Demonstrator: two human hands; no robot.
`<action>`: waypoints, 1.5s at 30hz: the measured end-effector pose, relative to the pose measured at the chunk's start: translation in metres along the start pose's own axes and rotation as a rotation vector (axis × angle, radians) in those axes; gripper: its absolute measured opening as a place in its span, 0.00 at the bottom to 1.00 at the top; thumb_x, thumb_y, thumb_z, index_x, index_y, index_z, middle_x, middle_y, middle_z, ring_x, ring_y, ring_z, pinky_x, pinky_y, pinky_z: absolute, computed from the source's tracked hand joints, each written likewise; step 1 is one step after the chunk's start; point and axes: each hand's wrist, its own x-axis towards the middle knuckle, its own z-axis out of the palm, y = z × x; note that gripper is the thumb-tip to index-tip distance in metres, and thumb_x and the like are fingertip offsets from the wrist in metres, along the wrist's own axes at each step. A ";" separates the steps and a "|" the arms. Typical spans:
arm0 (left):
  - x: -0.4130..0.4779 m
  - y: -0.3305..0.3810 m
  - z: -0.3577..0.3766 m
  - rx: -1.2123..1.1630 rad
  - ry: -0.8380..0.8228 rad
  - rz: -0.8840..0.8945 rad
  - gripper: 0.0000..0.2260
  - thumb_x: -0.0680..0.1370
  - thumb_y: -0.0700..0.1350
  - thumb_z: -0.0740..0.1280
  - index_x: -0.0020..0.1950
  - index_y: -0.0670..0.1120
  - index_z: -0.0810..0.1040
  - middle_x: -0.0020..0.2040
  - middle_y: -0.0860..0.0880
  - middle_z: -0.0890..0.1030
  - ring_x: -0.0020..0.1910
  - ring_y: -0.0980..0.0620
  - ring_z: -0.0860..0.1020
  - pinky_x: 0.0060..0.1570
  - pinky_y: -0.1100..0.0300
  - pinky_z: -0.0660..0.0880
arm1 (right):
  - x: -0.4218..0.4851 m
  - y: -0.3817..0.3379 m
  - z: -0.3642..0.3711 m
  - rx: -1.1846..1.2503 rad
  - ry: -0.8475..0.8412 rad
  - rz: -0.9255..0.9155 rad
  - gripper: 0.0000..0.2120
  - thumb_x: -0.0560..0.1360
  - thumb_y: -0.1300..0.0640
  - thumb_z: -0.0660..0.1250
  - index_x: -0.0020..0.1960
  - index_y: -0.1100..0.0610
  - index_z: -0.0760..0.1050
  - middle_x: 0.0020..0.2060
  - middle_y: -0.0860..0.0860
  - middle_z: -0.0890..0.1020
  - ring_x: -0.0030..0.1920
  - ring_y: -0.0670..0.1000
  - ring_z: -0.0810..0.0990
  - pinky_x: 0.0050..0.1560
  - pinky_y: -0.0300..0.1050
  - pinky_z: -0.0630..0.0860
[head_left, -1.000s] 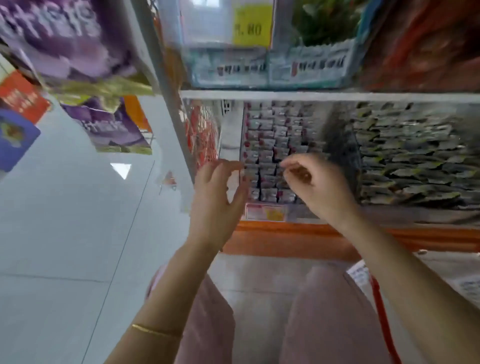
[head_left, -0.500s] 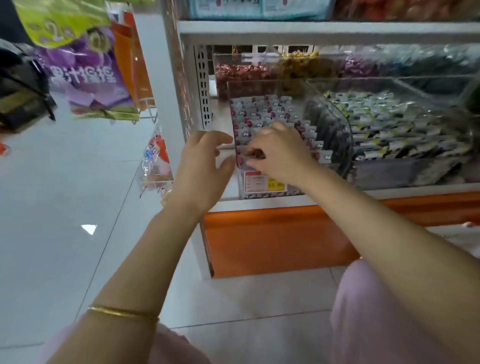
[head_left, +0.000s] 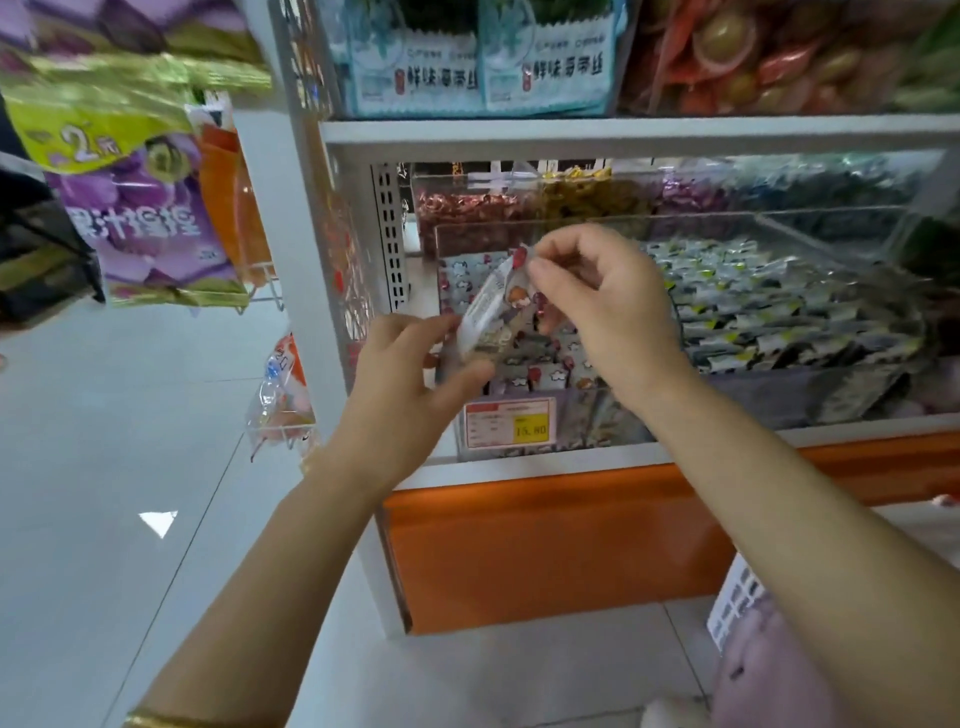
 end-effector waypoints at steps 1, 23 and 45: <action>0.000 0.001 0.001 0.021 -0.017 0.006 0.22 0.74 0.54 0.66 0.65 0.47 0.73 0.57 0.50 0.68 0.55 0.54 0.69 0.55 0.63 0.69 | -0.001 0.001 -0.002 0.069 0.001 0.036 0.06 0.77 0.63 0.64 0.43 0.54 0.75 0.36 0.48 0.78 0.32 0.41 0.78 0.31 0.35 0.76; -0.002 -0.015 -0.014 -0.917 -0.300 -0.448 0.12 0.71 0.42 0.63 0.51 0.41 0.81 0.41 0.44 0.85 0.34 0.57 0.82 0.30 0.69 0.76 | -0.018 0.041 -0.026 0.787 -0.062 0.618 0.13 0.63 0.67 0.66 0.47 0.62 0.77 0.30 0.55 0.83 0.32 0.51 0.84 0.31 0.36 0.79; -0.002 -0.007 -0.014 -0.653 -0.071 -0.206 0.14 0.67 0.48 0.68 0.52 0.53 0.81 0.45 0.50 0.84 0.42 0.52 0.80 0.38 0.65 0.77 | -0.026 0.050 -0.015 0.343 -0.170 0.367 0.11 0.73 0.68 0.67 0.50 0.53 0.79 0.50 0.53 0.82 0.45 0.54 0.84 0.46 0.49 0.82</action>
